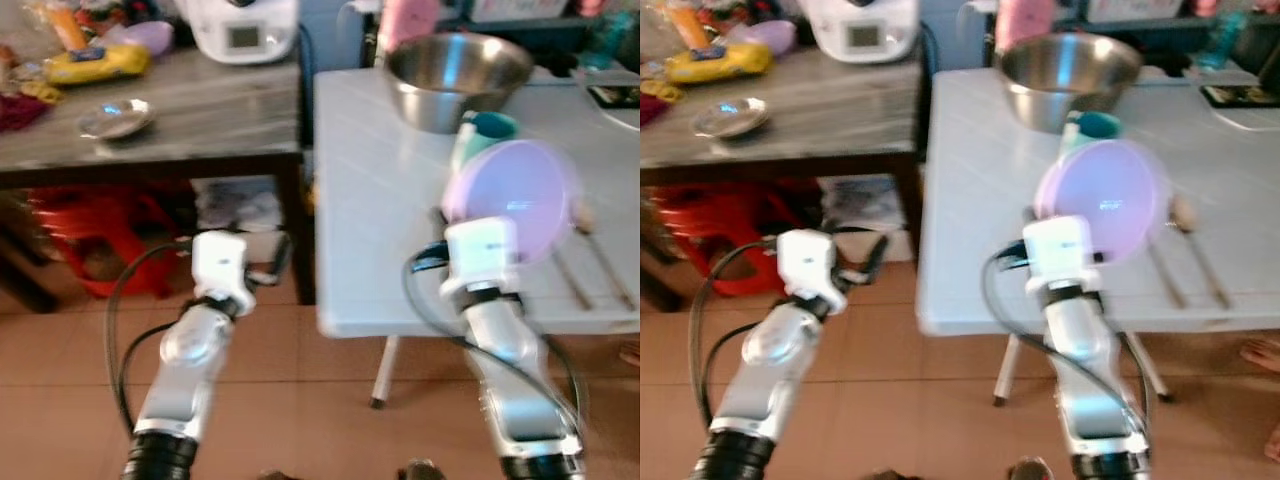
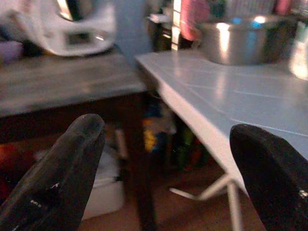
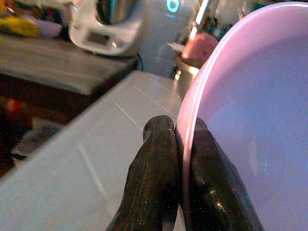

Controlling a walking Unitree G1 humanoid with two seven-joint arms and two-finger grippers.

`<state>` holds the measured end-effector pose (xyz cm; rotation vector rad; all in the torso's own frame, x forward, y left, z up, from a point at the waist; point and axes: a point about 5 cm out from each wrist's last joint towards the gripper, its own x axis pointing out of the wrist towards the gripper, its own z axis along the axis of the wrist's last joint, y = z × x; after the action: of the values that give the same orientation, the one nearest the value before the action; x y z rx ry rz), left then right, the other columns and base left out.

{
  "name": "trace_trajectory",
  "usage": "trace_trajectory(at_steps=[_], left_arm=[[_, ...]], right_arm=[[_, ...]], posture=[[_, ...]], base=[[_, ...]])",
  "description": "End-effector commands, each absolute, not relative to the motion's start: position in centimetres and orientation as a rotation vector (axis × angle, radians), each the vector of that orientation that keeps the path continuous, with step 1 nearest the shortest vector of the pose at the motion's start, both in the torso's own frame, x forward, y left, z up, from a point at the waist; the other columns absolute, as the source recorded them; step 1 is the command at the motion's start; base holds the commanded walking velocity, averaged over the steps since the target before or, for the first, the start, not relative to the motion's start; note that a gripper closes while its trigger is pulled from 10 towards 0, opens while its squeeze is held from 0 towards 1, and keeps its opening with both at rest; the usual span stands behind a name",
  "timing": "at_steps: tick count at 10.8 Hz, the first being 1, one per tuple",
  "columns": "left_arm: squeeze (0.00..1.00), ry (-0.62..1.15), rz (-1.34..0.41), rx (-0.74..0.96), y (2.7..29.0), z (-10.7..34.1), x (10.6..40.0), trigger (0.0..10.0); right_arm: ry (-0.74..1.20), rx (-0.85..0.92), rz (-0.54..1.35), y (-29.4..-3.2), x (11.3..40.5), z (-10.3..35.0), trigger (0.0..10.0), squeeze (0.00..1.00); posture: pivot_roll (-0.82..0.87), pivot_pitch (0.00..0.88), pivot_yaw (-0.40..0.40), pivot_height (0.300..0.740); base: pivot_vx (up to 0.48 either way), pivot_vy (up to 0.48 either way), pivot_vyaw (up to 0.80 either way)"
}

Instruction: Setting the table

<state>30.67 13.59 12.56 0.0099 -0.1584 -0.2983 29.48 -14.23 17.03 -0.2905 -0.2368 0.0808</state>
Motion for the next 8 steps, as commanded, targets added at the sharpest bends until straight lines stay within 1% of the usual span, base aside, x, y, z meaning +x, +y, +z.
trace_trajectory(at_steps=[1,8], left_arm=[[0.00,-0.155,-0.310,0.014,13.28,12.47,30.63,10.0],[0.00,-0.165,-0.319,0.008,12.52,12.62,30.77,10.0]], right_arm=[[-0.252,-0.294,0.062,-14.68,29.48,17.35,10.0,0.00],[-0.266,-0.300,0.078,-14.35,29.63,17.35,10.0,0.00]], posture=[[-0.16,0.101,0.117,0.740],[-0.15,0.098,0.120,0.740]], base=[[0.000,0.476,0.00],[0.000,0.476,0.00]])
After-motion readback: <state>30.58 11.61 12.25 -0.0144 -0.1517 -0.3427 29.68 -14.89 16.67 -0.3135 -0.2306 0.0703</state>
